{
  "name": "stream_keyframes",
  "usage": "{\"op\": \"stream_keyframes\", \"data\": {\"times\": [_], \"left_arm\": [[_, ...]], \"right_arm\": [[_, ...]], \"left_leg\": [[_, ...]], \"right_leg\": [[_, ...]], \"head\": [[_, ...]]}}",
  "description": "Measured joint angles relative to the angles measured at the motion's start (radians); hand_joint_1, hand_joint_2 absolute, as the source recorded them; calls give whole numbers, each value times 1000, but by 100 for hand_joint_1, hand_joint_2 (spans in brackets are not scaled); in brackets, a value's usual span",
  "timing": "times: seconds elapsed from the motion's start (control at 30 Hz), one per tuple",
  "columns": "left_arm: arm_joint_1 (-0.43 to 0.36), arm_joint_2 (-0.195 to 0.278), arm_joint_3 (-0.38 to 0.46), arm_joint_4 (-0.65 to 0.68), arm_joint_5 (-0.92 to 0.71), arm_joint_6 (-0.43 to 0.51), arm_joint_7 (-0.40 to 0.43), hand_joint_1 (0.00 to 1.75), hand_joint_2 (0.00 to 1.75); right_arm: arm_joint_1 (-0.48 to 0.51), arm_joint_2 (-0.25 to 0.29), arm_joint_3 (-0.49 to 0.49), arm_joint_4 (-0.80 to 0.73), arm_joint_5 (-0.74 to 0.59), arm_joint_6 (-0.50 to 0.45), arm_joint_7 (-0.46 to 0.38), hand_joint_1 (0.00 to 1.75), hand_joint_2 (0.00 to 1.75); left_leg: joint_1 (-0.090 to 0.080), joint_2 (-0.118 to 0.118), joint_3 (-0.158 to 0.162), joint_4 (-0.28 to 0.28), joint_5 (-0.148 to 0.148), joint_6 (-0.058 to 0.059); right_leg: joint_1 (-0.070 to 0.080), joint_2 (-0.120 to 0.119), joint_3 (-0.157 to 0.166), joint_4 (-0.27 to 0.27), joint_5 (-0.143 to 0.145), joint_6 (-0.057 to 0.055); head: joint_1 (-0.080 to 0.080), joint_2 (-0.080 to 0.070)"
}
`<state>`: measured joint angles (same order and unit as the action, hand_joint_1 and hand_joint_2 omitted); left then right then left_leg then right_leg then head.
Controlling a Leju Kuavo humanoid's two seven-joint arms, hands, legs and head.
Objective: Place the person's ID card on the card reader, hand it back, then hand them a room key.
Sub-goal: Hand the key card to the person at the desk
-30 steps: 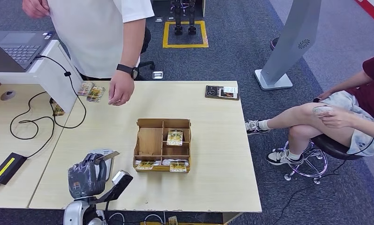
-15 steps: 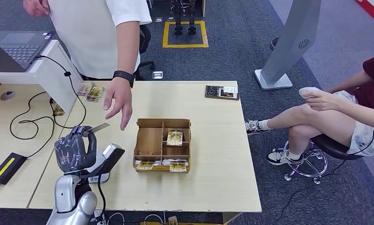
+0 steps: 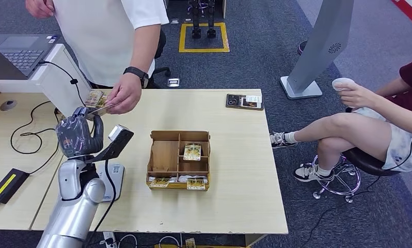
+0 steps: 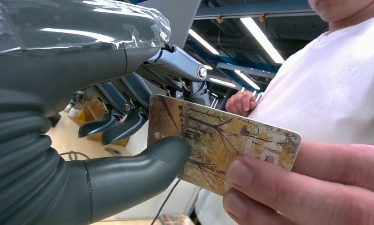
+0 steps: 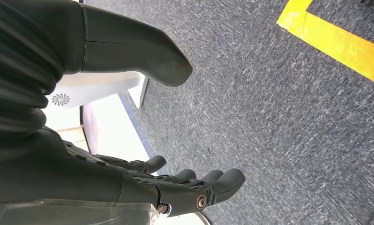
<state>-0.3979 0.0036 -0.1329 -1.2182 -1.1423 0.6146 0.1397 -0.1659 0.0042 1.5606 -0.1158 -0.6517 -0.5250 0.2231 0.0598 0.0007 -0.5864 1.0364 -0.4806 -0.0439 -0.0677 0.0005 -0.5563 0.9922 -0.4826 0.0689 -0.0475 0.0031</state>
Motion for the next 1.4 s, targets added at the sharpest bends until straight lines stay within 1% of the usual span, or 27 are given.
{"op": "stream_keyframes", "data": {"times": [0.07,0.1,0.27,0.5,0.67,0.77,1.0,1.27,1.4], "left_arm": [[-12,1,-9,5,3,-2,-2,8,175],[-16,2,-14,7,4,-2,-4,0,175],[-34,3,-34,14,1,-3,-4,0,175],[-40,7,-51,14,6,3,-4,0,175],[-32,22,-60,5,9,3,-4,0,175],[-10,36,-61,-22,16,4,-6,0,175],[73,64,-63,-111,25,10,-35,0,175],[105,80,-64,-154,23,12,-38,0,175],[178,87,-68,-222,12,36,-62,0,175]], "right_arm": [[-1,0,0,-1,1,0,2,0,175],[-2,0,0,-1,1,0,3,0,175],[-2,0,0,-3,1,0,4,0,175],[-3,0,0,-6,1,-2,2,0,175],[-2,0,0,-7,-3,-17,0,0,175],[1,0,0,-7,-10,-23,-3,0,175],[16,-2,-2,-7,-25,-33,-21,0,175],[20,-4,-5,-7,-32,-39,-24,0,175],[35,-9,-15,-7,-55,-61,-38,0,175]], "left_leg": [[0,0,0,0,0,0],[0,0,0,0,0,0],[0,0,0,0,0,0],[0,0,0,0,0,0],[0,0,0,0,0,0],[0,0,0,0,0,0],[0,0,-1,0,0,0],[0,0,-1,0,0,0],[0,0,-1,0,-1,0]], "right_leg": [[0,0,0,0,0,0],[0,0,0,0,0,0],[0,0,0,0,0,0],[0,0,0,0,0,0],[0,0,0,0,0,0],[0,1,0,0,0,0],[0,0,-1,0,-1,0],[0,0,-1,0,0,0],[0,0,-1,0,-1,0]], "head": [[0,0],[0,0],[0,0],[0,0],[0,0],[0,0],[0,0],[0,0],[0,0]]}}
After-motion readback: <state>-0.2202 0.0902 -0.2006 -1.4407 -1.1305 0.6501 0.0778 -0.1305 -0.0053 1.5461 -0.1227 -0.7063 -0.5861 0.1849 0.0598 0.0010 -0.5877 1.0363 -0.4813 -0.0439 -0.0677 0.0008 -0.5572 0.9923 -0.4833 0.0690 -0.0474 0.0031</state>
